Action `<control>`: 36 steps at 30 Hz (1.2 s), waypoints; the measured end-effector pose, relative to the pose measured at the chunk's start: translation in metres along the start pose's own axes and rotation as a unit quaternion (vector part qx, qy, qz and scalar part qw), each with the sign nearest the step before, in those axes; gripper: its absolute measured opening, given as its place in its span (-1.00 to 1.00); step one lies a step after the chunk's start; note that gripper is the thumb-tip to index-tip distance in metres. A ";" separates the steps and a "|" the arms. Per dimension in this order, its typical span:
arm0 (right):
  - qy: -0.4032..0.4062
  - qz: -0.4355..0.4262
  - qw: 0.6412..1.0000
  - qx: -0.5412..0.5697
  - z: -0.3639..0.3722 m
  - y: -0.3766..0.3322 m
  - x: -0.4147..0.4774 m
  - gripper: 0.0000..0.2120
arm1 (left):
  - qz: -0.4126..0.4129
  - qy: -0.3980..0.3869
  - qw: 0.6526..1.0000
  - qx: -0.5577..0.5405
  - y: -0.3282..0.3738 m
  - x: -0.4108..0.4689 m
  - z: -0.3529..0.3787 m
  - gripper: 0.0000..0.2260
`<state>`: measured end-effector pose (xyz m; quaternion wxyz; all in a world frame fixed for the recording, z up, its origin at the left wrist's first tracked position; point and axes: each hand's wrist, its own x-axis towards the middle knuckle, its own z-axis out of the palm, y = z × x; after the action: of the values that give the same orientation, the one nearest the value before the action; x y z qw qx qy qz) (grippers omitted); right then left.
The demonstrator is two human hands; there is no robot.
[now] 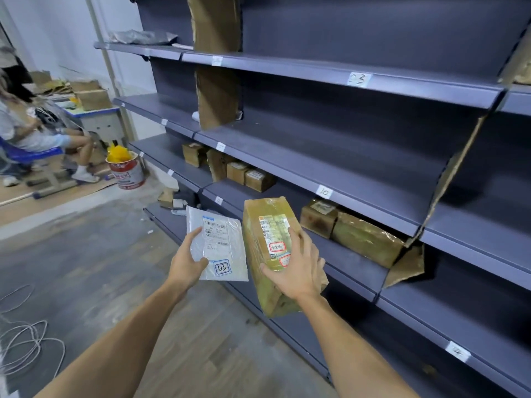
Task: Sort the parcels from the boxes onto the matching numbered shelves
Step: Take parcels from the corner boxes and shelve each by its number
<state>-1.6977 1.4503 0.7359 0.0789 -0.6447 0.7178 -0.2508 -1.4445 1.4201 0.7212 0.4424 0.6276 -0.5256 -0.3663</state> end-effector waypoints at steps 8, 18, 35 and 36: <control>0.017 0.009 1.000 -0.003 0.033 -0.060 0.036 -0.04 | 0.031 -0.012 0.999 0.011 -0.010 0.064 -0.046 -0.33; 0.056 0.059 0.996 -0.027 0.053 -0.117 0.061 -0.03 | 0.084 -0.070 0.993 0.036 -0.003 0.143 -0.089 -0.34; 0.042 0.025 0.998 -0.029 0.113 -0.211 0.119 -0.03 | 0.066 -0.050 0.996 0.027 -0.042 0.218 -0.171 -0.34; 0.041 0.020 0.999 -0.028 0.118 -0.216 0.127 -0.03 | 0.064 -0.046 0.996 0.027 -0.043 0.225 -0.174 -0.34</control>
<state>-1.4751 1.2881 0.7607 0.0366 -0.6211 0.7400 -0.2555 -1.2285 1.2305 0.7417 0.4231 0.5868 -0.5945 -0.3511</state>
